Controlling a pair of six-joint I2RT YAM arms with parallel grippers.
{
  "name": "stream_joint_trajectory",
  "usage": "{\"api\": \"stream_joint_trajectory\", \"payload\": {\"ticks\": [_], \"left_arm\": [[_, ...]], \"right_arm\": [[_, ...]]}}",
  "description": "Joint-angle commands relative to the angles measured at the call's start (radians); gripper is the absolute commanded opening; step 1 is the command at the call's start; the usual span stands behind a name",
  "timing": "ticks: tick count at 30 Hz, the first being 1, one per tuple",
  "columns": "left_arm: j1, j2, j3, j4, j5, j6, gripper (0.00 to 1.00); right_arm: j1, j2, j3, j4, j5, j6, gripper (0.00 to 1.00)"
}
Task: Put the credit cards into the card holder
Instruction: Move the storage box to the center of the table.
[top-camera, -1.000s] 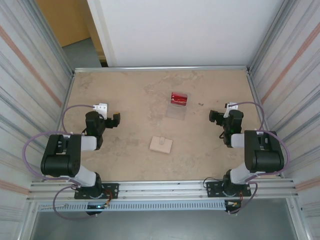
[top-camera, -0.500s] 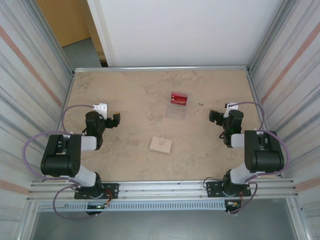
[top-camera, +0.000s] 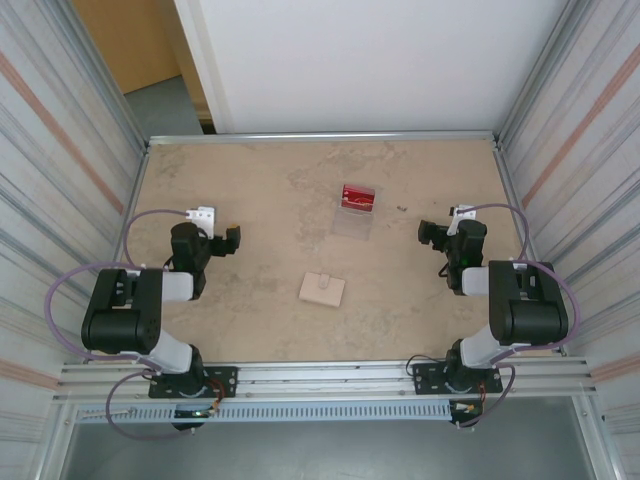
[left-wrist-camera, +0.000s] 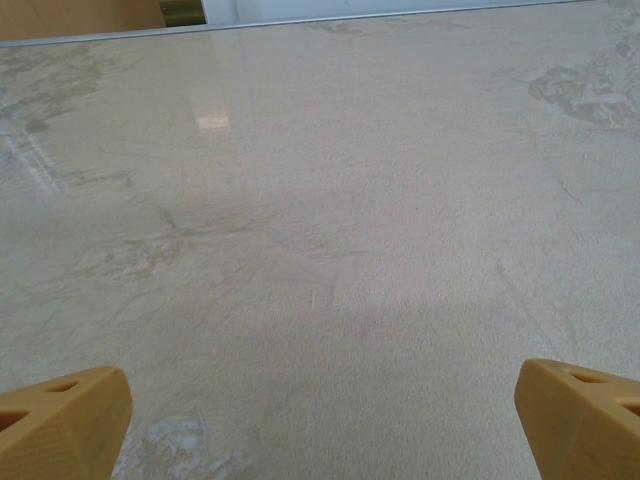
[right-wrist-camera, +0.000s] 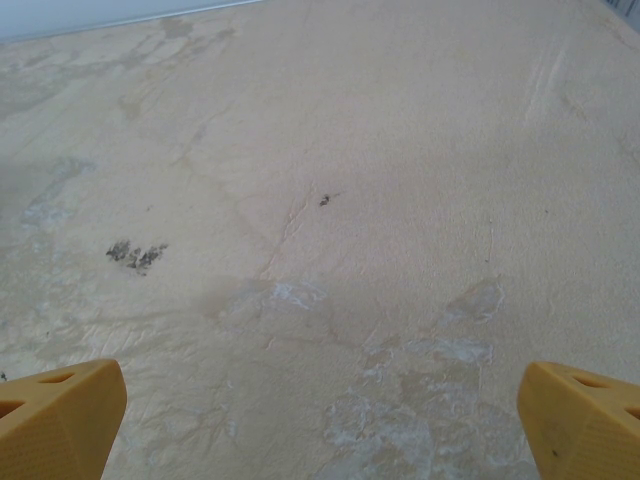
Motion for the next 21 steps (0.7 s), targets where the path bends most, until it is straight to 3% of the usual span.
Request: {"api": "stream_joint_trajectory", "payload": {"ticks": [1,11,17,21], "left_arm": [[0.003,0.0,0.02,-0.001,-0.005,0.005,0.99],[-0.003,-0.029,0.032,-0.035,-0.022,0.005,0.99],[-0.044,-0.129,0.268,-0.559,-0.049,0.076,0.99],[-0.139,-0.222,0.397,-0.86,-0.116,0.144,0.99]], "right_arm": [[0.005,0.005,0.015,0.012,0.017,-0.028,0.99],[0.003,0.006,0.015,0.011,0.014,-0.028,0.99],[0.018,-0.025,0.035,-0.041,0.027,-0.043,0.99],[0.048,-0.124,0.123,-0.29,0.09,-0.037,0.99]]}}
